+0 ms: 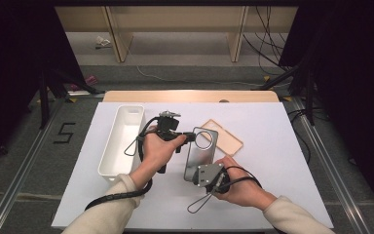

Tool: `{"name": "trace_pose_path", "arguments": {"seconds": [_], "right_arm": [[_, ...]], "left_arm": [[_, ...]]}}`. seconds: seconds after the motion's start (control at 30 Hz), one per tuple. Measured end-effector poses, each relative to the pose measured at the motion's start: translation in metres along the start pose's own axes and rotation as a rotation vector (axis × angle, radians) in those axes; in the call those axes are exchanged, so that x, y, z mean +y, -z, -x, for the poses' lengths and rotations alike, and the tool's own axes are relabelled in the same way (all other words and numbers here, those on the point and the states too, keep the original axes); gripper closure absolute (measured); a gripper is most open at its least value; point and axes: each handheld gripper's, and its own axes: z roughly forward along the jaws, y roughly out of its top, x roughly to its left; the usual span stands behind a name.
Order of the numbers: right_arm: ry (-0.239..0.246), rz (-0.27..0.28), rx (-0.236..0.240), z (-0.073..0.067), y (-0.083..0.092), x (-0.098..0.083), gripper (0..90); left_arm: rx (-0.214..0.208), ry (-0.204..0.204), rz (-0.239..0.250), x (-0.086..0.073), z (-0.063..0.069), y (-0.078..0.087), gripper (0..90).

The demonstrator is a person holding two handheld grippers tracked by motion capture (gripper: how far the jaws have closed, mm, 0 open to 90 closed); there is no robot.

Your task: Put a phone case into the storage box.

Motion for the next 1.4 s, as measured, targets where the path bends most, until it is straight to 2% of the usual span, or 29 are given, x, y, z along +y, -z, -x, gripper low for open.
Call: {"name": "trace_pose_path", "arguments": {"seconds": [0.07, 0.1, 0.17, 0.2, 0.27, 0.33, 0.4, 0.53, 0.67, 0.87, 1.1, 1.23, 1.4], "right_arm": [[0.004, 0.004, 0.002, 0.001, 0.000, -0.001, 88.8], [-0.014, -0.001, 0.005, 0.001, 0.001, -0.001, 88.7], [-0.002, 0.009, -0.018, 0.003, 0.000, -0.003, 88.2], [-0.022, 0.011, -0.007, 0.003, 0.001, -0.003, 88.0], [-0.028, 0.021, -0.026, 0.003, 0.002, -0.003, 84.8], [-0.047, 0.047, -0.044, 0.005, 0.003, -0.003, 79.0], [-0.075, 0.068, -0.052, 0.006, 0.005, -0.003, 71.7], [-0.144, 0.118, -0.064, 0.008, 0.007, -0.005, 59.6], [-0.217, 0.169, -0.077, 0.011, 0.009, -0.009, 46.7], [-0.292, 0.214, -0.080, 0.014, 0.011, -0.015, 35.6], [-0.364, 0.266, -0.097, 0.016, 0.016, -0.022, 27.4], [-0.407, 0.288, -0.106, 0.017, 0.018, -0.027, 24.9], [-0.444, 0.309, -0.110, 0.017, 0.020, -0.034, 23.4]], "left_arm": [[-0.004, -0.004, 0.015, 0.000, 0.000, 0.001, 83.6], [-0.007, -0.008, 0.019, 0.000, 0.000, 0.002, 83.8], [-0.012, -0.006, 0.035, 0.000, -0.001, 0.003, 83.9], [-0.007, -0.016, 0.040, 0.000, -0.001, 0.004, 83.9], [0.026, -0.055, 0.054, -0.001, -0.002, 0.006, 84.0], [0.032, -0.057, 0.066, -0.002, -0.004, 0.007, 84.0], [0.050, -0.083, 0.088, -0.004, -0.007, 0.008, 83.9], [0.050, -0.100, 0.122, -0.009, -0.012, 0.013, 83.9], [0.067, -0.136, 0.162, -0.014, -0.015, 0.020, 83.8], [0.065, -0.143, 0.217, -0.020, -0.021, 0.034, 83.8], [0.065, -0.152, 0.255, -0.026, -0.026, 0.047, 83.8], [0.078, -0.178, 0.270, -0.025, -0.025, 0.053, 83.8], [0.075, -0.198, 0.286, -0.025, -0.023, 0.057, 83.8]]}}
